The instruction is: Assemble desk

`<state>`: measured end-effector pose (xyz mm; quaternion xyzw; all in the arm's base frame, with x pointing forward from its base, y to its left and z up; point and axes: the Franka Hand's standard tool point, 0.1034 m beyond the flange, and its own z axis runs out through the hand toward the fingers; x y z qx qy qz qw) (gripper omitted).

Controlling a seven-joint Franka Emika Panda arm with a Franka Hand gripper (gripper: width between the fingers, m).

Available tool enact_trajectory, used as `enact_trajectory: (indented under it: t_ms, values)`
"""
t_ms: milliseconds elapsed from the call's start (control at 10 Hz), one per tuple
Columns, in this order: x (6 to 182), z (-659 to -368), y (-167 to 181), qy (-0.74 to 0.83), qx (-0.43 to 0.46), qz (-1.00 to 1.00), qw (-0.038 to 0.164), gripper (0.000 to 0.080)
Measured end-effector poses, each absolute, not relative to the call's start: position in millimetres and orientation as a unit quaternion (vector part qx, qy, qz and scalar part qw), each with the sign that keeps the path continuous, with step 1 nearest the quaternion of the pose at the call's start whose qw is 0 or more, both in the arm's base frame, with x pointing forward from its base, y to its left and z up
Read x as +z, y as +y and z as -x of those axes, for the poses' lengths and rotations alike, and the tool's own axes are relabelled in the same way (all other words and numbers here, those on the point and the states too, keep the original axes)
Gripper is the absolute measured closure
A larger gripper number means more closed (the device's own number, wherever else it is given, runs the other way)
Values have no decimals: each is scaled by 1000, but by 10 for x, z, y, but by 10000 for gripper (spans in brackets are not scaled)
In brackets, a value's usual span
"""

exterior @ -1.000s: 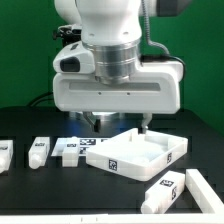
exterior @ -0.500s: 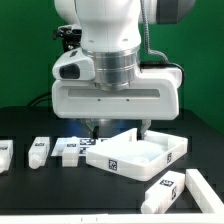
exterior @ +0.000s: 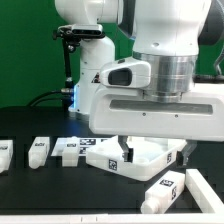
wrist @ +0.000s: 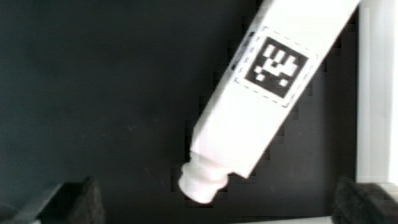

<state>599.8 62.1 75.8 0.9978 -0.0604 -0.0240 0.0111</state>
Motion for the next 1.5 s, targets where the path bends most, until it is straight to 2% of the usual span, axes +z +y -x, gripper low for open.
enact_trajectory:
  t_ms: [200,700,1000,1200,1300,1400,1500]
  values:
    - [730,-5997,626,-67,-22,-997,11,151]
    - [183,-5959,786,-114,0,-993,12,151]
    - [91,-5939,778,-112,-1,-994,14,151]
    - [86,-5936,778,-112,-1,-994,14,413]
    - [85,-5936,778,-112,-1,-994,14,413]
    - [93,-5941,776,-112,-1,-994,14,517]
    - [215,-5956,748,-112,-7,-994,15,517]
